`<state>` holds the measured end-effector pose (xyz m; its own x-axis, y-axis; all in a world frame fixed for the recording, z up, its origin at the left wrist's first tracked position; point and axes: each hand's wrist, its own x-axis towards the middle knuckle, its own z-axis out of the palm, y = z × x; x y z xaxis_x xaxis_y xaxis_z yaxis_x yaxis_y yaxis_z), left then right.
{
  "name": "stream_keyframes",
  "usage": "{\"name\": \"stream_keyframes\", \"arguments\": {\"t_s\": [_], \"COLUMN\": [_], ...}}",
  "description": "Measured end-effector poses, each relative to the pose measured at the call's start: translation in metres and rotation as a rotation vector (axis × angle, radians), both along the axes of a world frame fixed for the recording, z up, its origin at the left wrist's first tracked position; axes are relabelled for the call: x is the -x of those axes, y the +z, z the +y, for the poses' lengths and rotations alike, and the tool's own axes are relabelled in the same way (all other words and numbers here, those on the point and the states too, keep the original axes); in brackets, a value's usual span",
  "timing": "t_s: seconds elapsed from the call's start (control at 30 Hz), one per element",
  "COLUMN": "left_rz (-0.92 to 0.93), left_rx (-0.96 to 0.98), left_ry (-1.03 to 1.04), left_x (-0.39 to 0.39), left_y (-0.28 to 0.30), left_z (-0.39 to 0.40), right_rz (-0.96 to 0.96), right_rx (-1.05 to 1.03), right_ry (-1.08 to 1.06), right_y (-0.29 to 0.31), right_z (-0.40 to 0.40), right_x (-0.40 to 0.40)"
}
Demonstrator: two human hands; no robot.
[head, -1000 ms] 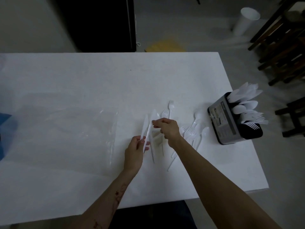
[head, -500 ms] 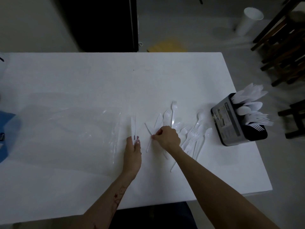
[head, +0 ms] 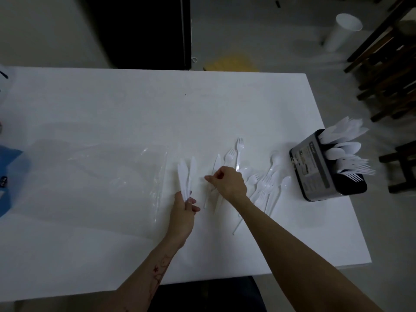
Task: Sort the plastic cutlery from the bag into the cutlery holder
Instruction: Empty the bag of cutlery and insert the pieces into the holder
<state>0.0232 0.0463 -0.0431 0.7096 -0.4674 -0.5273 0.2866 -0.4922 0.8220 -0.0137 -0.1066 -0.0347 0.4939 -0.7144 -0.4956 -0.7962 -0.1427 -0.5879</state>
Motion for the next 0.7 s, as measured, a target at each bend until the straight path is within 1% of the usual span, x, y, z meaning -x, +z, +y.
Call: {"name": "stream_keyframes", "arguments": {"t_s": [0.03,0.1,0.2,0.33,0.4,0.43,0.53,0.57,0.63,0.7], "left_rz": [-0.008,-0.030,-0.041,-0.015,0.028,0.049,0.118,0.123,0.127,0.153], "left_rx": [-0.009,-0.038,-0.048,-0.035,0.001,0.016,0.064,0.055,0.064,0.131], "left_ry": [0.019,0.021,0.005,0.018,0.039,0.045,0.038,0.016,-0.038,-0.086], "left_x": [-0.001,-0.004,-0.006,-0.005,-0.004,-0.004,-0.004,-0.003,-0.001,0.002], "left_y": [-0.001,-0.001,-0.003,-0.005,-0.005,-0.005,-0.002,-0.001,0.003,0.009], "left_z": [0.002,0.004,0.007,0.007,0.004,0.002,-0.004,-0.006,-0.012,-0.020], "right_rz": [0.086,0.183,0.244,0.250,0.228,0.182,-0.047,-0.086,-0.116,-0.133], "right_rx": [0.109,0.225,0.261,0.137,0.058,-0.010,-0.296,-0.358,-0.399,-0.399], "right_ry": [0.053,0.143,0.205,0.070,0.032,0.006,-0.103,-0.113,-0.095,-0.079], "right_y": [-0.001,-0.004,-0.007,-0.007,-0.005,-0.003,0.015,0.022,0.031,0.037], "right_z": [0.002,0.006,0.009,0.005,-0.001,-0.003,-0.009,-0.009,-0.012,-0.015], "right_x": [0.000,0.001,-0.001,-0.006,-0.004,-0.002,0.009,0.012,0.015,0.018]}}
